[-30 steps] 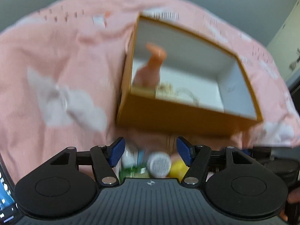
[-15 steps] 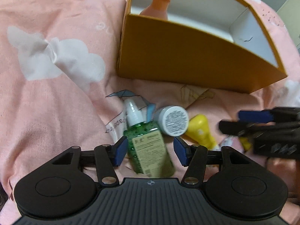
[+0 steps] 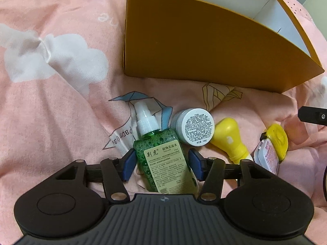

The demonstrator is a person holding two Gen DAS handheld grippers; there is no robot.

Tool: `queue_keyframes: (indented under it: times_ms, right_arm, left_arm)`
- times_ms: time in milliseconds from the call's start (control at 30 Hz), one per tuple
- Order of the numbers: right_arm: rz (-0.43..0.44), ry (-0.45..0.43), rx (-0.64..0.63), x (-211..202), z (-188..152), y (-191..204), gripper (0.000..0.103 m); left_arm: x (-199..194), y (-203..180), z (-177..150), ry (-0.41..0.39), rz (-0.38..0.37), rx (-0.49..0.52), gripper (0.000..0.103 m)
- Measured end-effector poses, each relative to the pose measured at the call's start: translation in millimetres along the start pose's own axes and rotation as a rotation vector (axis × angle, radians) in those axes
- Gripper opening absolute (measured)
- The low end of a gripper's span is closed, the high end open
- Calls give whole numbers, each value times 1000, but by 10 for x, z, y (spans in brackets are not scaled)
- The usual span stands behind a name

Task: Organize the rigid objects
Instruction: 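Withdraw both tools from the box toward the cosmetics beside it, then grasp the green spray bottle with the left tool while the right tool grasps the clear dome jar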

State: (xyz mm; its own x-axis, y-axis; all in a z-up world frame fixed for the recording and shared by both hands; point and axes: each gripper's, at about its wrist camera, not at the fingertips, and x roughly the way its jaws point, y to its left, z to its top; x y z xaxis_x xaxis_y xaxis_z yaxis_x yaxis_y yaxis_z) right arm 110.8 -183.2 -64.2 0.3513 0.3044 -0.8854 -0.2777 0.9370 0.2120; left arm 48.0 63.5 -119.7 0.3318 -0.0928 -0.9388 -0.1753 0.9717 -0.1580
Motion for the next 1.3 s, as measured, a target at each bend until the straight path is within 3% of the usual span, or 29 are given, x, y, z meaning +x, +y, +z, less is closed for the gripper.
queue_keyframes:
  times_ms: [267,433,700,800,933,1167,1300]
  right_arm:
    - [-41,-24,131,-103,-32,-353,56]
    - [-16,-30,96,-136,-45,-304,49]
    - [61,12,-49,-59,-97,56,49]
    - [15,-22,-49,-121,-92,37,50]
    - [-120,-56,-58,-173,-79,-56,74]
    - [-176,28,-42,54,-125,-205,74]
    - [-170,45,-14,121,-125,-289,66]
  left_arm:
    - [-218,-9,-41,-73,-10,-11,55]
    - [-424,-20,-71,-140,-24,-5,51]
    - [-673,-88,-115,-238,-48,41,51]
    - [-724,-124,-121,-250,-71,57,51]
    - [-691,-216,-68,-266,-99,76,51]
    - [-664,-304,2,-273,-113,98,51]
    - [-641,-318,22,-266,-109,98,51]
